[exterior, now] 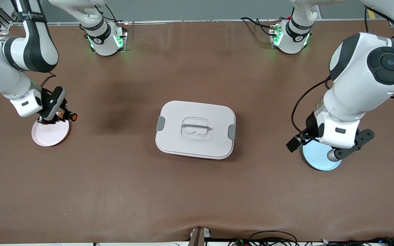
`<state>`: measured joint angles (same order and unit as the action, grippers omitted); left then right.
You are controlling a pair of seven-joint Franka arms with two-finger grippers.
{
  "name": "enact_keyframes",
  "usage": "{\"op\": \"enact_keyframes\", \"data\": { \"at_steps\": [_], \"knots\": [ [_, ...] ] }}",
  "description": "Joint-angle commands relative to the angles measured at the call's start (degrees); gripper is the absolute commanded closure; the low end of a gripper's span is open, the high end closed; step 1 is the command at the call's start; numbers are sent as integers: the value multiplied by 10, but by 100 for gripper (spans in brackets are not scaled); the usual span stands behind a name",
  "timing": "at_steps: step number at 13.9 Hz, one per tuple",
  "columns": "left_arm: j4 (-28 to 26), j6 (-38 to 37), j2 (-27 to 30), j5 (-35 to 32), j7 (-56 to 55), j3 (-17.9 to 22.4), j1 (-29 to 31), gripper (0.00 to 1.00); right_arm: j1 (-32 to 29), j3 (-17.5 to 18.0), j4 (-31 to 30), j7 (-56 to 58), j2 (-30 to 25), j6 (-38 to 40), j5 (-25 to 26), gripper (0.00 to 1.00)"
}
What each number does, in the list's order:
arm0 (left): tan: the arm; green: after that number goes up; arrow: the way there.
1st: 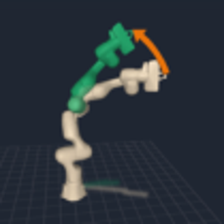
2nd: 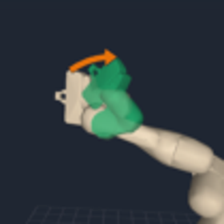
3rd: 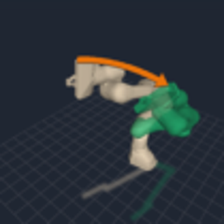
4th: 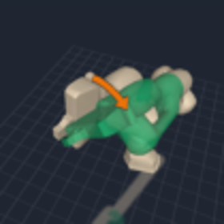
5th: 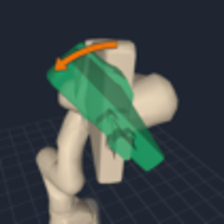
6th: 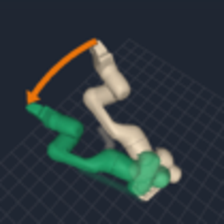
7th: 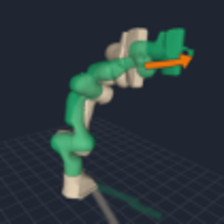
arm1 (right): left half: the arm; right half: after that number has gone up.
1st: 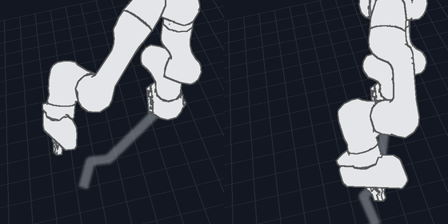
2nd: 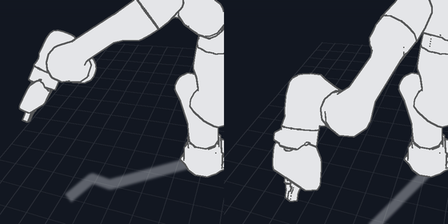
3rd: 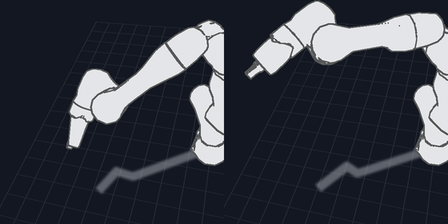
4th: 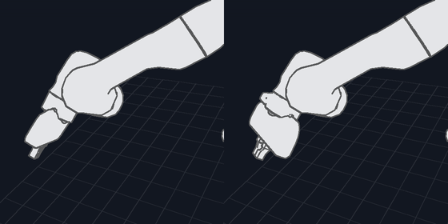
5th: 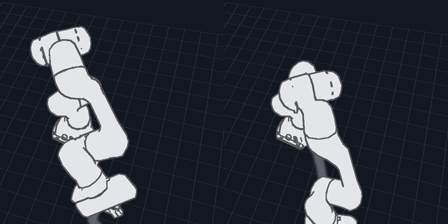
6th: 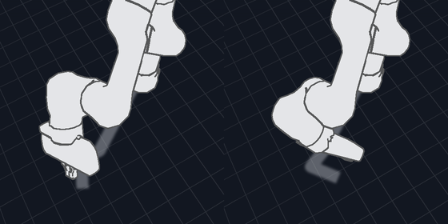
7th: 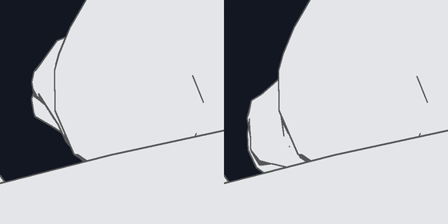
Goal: Transfer orange switch to right arm and place
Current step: 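Lower the switch onto the white plate with the right gripper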
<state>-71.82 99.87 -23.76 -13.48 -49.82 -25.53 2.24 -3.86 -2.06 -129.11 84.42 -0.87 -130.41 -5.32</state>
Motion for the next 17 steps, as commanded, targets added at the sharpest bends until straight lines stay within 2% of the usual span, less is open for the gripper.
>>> {"op": "enact_keyframes", "data": {
  "at_steps": [1,4,6,8,10,13,17],
  "knots": [
    [-14,-51,39,-15,103,-3,39,0,-54,10,-7,88,31,-50,14,100],
    [-22,-74,69,-8,205,8,62,0,-95,10,-8,153,78,-99,14,100],
    [-50,-75,110,8,255,64,33,0,-116,10,-7,187,110,-141,14,100],
    [-82,-76,154,63,333,122,17,0,-130,10,-5,198,140,-160,14,100],
    [-121,-77,199,105,392,161,17,0,-137,10,-3,203,162,-176,14,100],
    [-161,-100,248,108,421,175,12,0,-145,10,15,215,195,-191,15,100],
    [-162,-143,264,120,430,175,13,0,-163,10,55,250,239,-190,15,100]
  ]
}}
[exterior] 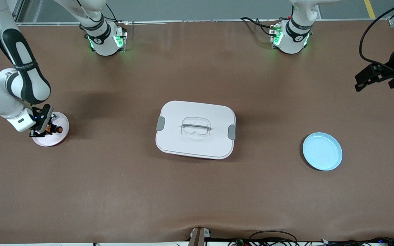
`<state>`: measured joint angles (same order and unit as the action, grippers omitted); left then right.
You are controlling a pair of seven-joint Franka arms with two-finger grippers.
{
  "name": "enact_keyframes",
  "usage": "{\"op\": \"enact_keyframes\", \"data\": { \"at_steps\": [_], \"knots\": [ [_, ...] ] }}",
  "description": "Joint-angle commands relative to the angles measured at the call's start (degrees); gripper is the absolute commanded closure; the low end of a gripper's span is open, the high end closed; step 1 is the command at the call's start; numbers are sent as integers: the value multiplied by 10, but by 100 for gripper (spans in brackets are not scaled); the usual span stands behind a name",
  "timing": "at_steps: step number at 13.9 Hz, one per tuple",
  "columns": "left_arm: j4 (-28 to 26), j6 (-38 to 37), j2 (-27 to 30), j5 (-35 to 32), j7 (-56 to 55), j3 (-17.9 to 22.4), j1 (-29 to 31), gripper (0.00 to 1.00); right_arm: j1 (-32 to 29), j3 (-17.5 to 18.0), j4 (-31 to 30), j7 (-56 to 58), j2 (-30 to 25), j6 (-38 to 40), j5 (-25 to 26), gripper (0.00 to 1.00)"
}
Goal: Transfer orange switch to right arm and place
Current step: 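Lower the switch onto the white plate with the right gripper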
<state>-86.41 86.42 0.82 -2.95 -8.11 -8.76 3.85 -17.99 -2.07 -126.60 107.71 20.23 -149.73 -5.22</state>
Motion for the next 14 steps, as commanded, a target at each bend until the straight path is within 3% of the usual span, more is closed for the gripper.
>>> {"op": "enact_keyframes", "data": {
  "at_steps": [1,14],
  "knots": [
    [-17,-17,18,15,13,8,-2,0,-26,9,35,18,35,2,14,100],
    [-18,-15,23,31,16,3,-2,0,-43,9,78,36,85,2,14,100]
  ]
}}
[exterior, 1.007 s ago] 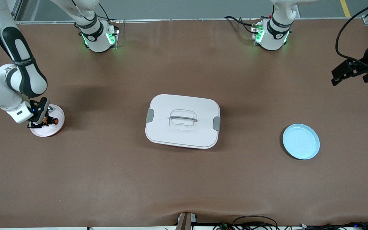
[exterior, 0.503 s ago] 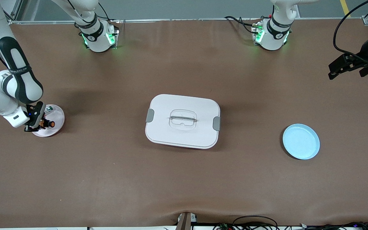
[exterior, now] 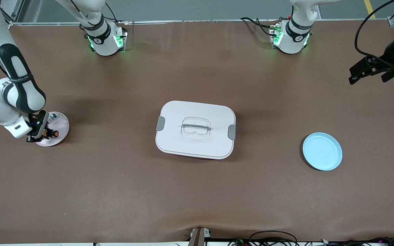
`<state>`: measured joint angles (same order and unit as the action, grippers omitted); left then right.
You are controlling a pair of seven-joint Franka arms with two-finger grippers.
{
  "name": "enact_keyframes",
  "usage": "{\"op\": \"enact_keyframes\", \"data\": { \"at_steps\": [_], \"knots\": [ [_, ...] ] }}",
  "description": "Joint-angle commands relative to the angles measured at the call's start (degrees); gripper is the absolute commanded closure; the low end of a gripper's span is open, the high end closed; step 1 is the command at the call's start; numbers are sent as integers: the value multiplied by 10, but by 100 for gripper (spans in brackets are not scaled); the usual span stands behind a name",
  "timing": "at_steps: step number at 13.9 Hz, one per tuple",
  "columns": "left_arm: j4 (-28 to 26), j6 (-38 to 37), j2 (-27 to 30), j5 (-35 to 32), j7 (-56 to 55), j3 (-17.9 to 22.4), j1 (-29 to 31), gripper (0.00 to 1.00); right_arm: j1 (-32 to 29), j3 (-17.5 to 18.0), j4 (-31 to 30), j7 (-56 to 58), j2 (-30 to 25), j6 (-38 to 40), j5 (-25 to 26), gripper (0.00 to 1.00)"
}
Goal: Transfer orange switch to right arm and place
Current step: 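Open the right gripper and lift it off the switch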
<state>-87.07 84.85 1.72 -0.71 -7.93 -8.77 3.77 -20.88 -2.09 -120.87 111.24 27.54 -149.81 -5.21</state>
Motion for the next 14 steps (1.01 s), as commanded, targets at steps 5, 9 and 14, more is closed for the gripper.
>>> {"op": "enact_keyframes", "data": {
  "at_steps": [5,9,14],
  "knots": [
    [-11,2,12,10,14,2,-2,0,-13,9,34,1,6,29,14,0],
    [-12,0,15,10,14,2,-2,0,-6,10,120,-63,-35,217,14,0],
    [-12,-4,16,10,14,2,-2,0,0,10,162,-158,-80,313,20,0]
  ]
}}
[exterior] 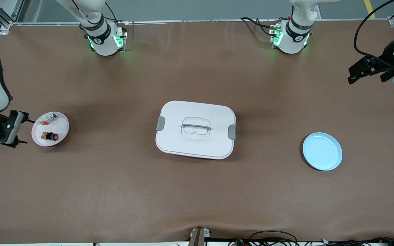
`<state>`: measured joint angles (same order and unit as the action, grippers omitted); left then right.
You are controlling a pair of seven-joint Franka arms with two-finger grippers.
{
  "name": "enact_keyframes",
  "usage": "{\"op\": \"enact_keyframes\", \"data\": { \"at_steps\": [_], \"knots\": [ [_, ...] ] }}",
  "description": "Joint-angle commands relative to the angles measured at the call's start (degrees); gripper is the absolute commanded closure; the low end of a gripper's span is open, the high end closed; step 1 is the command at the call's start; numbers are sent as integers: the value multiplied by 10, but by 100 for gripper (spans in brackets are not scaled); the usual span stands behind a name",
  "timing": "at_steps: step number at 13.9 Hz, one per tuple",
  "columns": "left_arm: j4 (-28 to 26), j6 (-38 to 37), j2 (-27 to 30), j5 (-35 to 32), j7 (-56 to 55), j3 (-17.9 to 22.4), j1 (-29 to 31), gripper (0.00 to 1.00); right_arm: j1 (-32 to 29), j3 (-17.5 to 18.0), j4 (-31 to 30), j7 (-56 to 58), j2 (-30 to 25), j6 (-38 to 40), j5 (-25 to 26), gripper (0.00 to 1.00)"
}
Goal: Transfer orange switch to right arm and place
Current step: 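Open the right gripper and lift it off the switch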
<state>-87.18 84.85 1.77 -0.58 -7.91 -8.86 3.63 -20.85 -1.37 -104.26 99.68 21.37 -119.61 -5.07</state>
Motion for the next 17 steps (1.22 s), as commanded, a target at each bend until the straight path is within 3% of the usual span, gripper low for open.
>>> {"op": "enact_keyframes", "data": {
  "at_steps": [1,6,10,17],
  "knots": [
    [-11,-4,16,8,14,2,-1,0,0,3,-2,-58,-25,20,18,0],
    [-9,-5,17,4,62,3,1,0,28,7,14,-237,-77,85,40,0],
    [-9,-5,17,4,69,7,2,0,84,8,99,-425,-81,243,73,0],
    [-10,-11,23,4,69,9,8,0,174,8,183,-746,-80,339,73,0]
  ]
}}
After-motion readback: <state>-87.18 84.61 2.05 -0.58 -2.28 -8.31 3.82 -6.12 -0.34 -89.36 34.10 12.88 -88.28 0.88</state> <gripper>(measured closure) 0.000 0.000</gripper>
